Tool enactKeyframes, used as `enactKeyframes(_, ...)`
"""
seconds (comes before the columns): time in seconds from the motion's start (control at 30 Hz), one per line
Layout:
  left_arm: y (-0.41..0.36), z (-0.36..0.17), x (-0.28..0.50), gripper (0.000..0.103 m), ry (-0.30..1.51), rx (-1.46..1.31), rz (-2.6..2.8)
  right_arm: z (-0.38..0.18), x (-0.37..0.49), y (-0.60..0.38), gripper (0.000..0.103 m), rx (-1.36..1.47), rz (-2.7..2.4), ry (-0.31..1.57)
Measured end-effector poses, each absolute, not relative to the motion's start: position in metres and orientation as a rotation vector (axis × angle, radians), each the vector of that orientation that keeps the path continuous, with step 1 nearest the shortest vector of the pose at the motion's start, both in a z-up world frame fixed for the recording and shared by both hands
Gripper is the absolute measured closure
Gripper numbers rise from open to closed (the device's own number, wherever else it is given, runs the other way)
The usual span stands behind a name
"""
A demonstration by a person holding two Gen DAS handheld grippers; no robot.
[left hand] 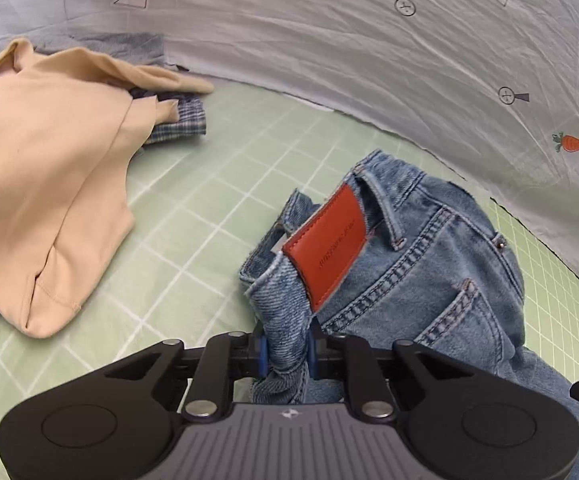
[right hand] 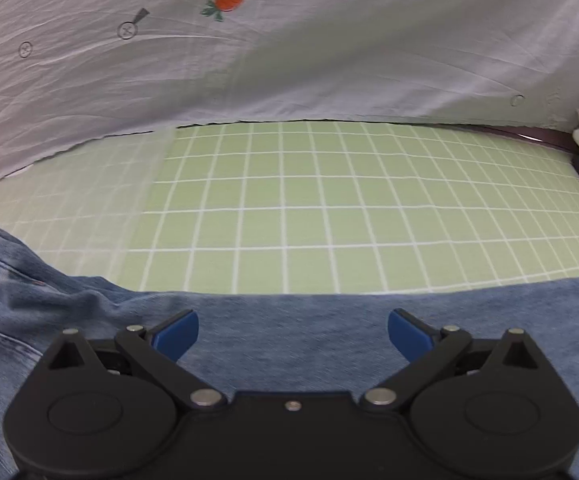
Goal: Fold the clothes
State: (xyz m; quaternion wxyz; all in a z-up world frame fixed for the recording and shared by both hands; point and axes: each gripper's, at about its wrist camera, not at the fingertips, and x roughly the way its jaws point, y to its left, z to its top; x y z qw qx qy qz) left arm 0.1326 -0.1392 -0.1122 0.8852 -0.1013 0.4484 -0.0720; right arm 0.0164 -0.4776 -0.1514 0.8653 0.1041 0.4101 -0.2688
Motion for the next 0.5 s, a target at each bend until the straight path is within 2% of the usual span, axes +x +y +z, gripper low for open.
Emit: enactKeyframes(0.5, -0.230, -0.053, 0.081, 0.088, 0.749, -0.058, -0.359, -0.141, -0.134, -0.556, 0.001, 0.397, -0.860, 0.835)
